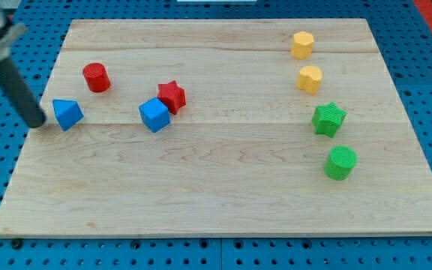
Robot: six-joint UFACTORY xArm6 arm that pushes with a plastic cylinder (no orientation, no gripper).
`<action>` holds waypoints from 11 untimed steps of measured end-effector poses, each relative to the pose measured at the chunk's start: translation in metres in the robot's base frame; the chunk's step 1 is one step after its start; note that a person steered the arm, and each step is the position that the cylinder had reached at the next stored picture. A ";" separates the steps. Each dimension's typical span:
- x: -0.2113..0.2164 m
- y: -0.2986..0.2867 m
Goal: Push the red circle above the red star
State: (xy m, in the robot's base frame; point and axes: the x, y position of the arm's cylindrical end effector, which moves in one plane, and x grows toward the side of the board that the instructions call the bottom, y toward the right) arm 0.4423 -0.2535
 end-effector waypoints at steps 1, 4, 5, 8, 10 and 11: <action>-0.011 0.080; -0.083 0.014; -0.101 0.004; -0.069 0.129; -0.168 0.131; -0.169 0.154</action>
